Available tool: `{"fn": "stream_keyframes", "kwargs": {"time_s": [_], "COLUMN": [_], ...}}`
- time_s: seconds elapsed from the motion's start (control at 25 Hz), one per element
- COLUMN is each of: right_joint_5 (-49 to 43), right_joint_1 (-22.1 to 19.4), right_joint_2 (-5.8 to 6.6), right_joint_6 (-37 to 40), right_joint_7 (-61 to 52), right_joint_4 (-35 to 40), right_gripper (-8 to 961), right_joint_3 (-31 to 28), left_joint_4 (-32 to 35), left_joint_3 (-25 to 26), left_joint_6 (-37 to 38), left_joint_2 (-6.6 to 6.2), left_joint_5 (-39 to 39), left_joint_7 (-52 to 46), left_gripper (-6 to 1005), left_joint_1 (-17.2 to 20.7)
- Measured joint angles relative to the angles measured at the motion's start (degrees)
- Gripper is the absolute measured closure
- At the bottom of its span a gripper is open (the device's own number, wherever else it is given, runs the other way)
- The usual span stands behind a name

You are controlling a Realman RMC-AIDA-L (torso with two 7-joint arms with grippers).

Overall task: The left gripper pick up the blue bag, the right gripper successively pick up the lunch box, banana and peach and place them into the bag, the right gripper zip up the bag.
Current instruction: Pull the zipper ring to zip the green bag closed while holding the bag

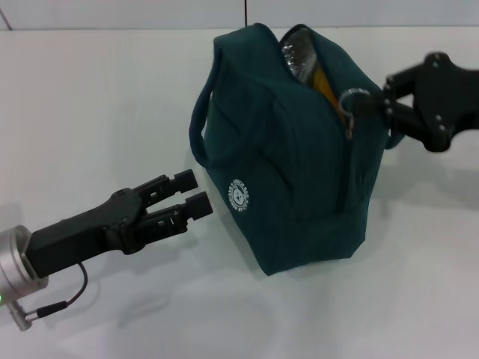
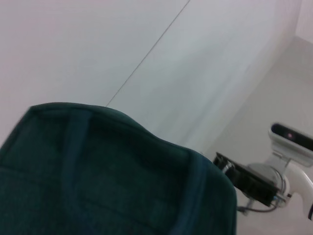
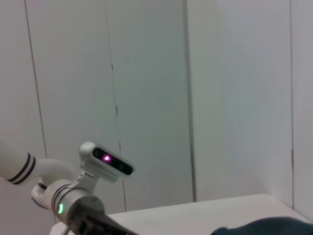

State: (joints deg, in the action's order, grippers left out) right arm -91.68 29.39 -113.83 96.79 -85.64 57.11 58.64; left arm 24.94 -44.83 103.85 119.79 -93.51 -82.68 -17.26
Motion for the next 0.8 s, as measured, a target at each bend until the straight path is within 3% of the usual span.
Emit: {"fn": "stream_keyframes", "kwargs": {"time_s": [0.24, 0.52, 0.8], "right_joint_5": [-0.2, -0.3, -0.2], "right_joint_1": [4.9, 11.9, 10.9], "right_joint_2": [-0.59, -1.50, -1.70], "right_joint_6": [-0.9, -1.4, -4.6], "right_joint_7": [0.2, -0.9, -1.6], "right_joint_4": [-0.2, -0.3, -1.1], "right_gripper": [950, 950, 950], "right_joint_3": [1.2, 7.3, 11.3], "left_joint_4": [-0.1, -0.2, -0.9], "left_joint_3": [0.0, 0.5, 0.5], "left_joint_6": [0.0, -1.0, -2.3], "left_joint_2": [0.00, -0.14, -0.08], "left_joint_5": [0.0, 1.1, 2.7], "left_joint_7": [0.2, -0.4, -0.7], "left_gripper": [207, 223, 239], "left_joint_1": [-0.7, -1.3, -1.7]}}
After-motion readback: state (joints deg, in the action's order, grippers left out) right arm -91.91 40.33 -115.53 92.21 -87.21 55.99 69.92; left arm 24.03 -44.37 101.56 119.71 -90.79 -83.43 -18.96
